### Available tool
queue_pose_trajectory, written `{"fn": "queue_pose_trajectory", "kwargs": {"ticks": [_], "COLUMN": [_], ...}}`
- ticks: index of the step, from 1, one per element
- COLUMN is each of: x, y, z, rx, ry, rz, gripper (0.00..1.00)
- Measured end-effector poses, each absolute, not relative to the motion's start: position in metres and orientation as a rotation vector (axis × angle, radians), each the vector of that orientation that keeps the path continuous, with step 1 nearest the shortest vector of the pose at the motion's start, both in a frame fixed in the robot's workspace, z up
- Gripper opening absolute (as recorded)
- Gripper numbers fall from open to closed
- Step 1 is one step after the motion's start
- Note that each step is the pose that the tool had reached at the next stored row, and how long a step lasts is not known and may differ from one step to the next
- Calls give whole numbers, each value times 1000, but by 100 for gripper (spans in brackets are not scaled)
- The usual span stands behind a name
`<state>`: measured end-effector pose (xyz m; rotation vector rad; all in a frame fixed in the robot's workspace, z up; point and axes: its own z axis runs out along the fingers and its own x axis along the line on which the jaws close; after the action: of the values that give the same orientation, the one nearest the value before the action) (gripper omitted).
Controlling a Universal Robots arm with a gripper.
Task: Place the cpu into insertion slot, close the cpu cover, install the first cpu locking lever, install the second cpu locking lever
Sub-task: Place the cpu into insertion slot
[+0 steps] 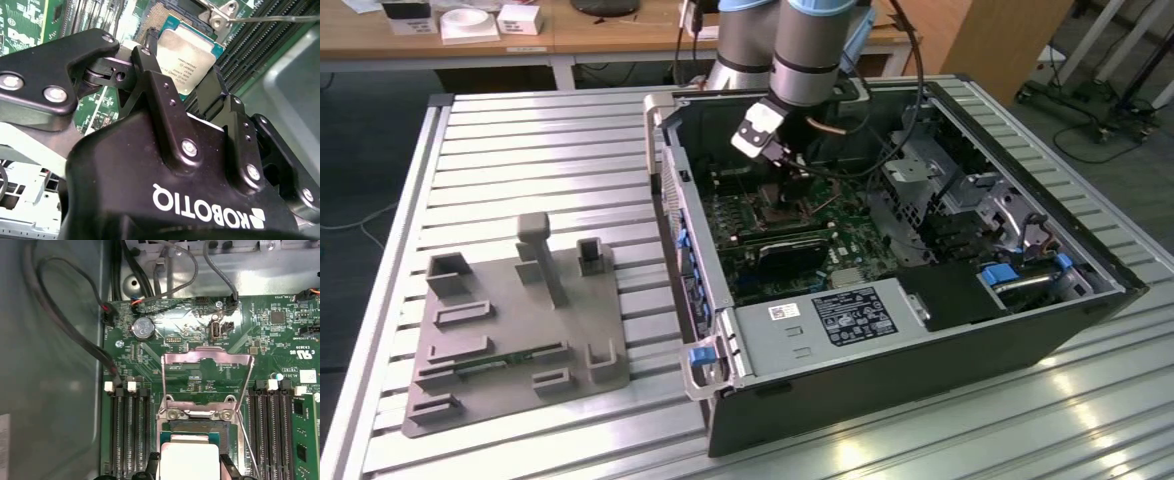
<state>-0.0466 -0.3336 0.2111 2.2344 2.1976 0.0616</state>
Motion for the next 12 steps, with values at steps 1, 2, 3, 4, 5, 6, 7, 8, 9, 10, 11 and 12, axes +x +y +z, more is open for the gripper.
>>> {"fn": "queue_pose_trajectory", "kwargs": {"ticks": [1, 2, 3, 4, 5, 6, 7, 8, 9, 10, 11, 12], "x": [-47, -47, -47, -47, -47, -47, -47, -47, -47, -47, -47, -47], "y": [-334, -335, -335, -336, -336, -336, -336, -336, -336, -336, -336, -336], "z": [210, 210, 209, 208, 207, 206, 205, 204, 204, 203, 203, 203], "rx": [2233, 2232, 2230, 2229, 2228, 2227, 2227, 2227, 2226, 2225, 2225, 2225], "ry": [2197, 2195, 2193, 2192, 2191, 2191, 2191, 2191, 2190, 2189, 2189, 2189], "rz": [59, 56, 52, 48, 46, 44, 43, 41, 39, 37, 36, 36], "gripper": [54, 54, 54, 54, 54, 54, 54, 54, 54, 54, 54, 54]}}
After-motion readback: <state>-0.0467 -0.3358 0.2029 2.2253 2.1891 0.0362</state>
